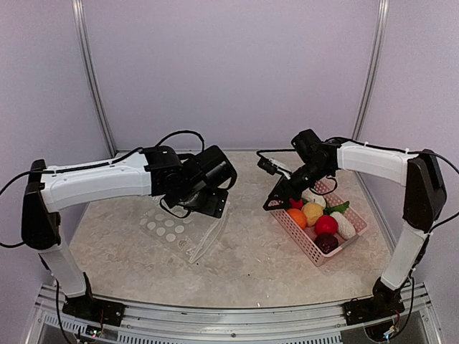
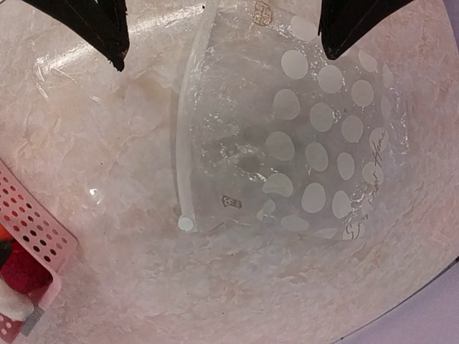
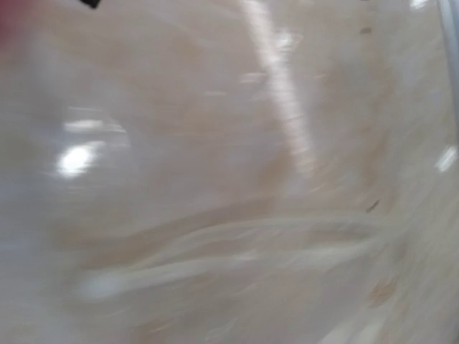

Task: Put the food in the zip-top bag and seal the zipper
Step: Adjust the zipper food storage bag at the center of the board, then pick up the zipper food storage bag at the center of the board.

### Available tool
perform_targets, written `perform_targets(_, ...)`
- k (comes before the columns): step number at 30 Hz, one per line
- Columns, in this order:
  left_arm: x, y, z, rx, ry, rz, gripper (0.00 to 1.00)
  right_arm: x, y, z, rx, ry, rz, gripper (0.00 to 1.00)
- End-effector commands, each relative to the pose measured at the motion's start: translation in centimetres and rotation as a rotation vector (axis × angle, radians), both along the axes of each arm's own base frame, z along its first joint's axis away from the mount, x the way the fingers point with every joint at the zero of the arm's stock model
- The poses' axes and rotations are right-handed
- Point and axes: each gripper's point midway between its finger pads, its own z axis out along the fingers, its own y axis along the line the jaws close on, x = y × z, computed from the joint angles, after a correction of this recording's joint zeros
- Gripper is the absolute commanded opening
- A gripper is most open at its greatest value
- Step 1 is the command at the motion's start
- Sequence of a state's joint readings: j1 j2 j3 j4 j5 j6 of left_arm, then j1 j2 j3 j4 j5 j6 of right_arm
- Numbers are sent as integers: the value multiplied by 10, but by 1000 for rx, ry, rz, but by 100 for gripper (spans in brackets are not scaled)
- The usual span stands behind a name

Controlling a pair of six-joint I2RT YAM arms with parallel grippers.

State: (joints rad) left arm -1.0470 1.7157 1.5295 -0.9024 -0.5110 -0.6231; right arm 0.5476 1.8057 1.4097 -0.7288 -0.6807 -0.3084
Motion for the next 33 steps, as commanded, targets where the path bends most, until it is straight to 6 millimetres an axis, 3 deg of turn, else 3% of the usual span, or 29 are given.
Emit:
perform_targets(1,-13,-2,-28,385,-10,-60,86,45,-59,44,43,-190,-195,73)
perform_targets(3,-13,-14,-48,488,4,-76,84,60,-90,45,48,-223,-292,72)
perform_targets(4,-12,-17,-49,521,-12,-72,84,64,-106,40,41,-228,-333,71)
perform_targets(7,-5,-25,-65,598,-24,-53,81,68,-132,37,64,-258,-409,70)
perform_targets(11,-2,-23,-85,667,-12,-39,74,69,-143,40,74,-284,-435,70)
perform_targets(19,4,-4,-121,756,43,13,68,69,-140,41,92,-276,-424,70)
perform_targets(25,14,15,-120,817,28,89,53,68,-142,39,83,-280,-426,69)
perform_targets(33,26,28,-90,740,0,135,18,68,-154,50,7,-346,-428,68)
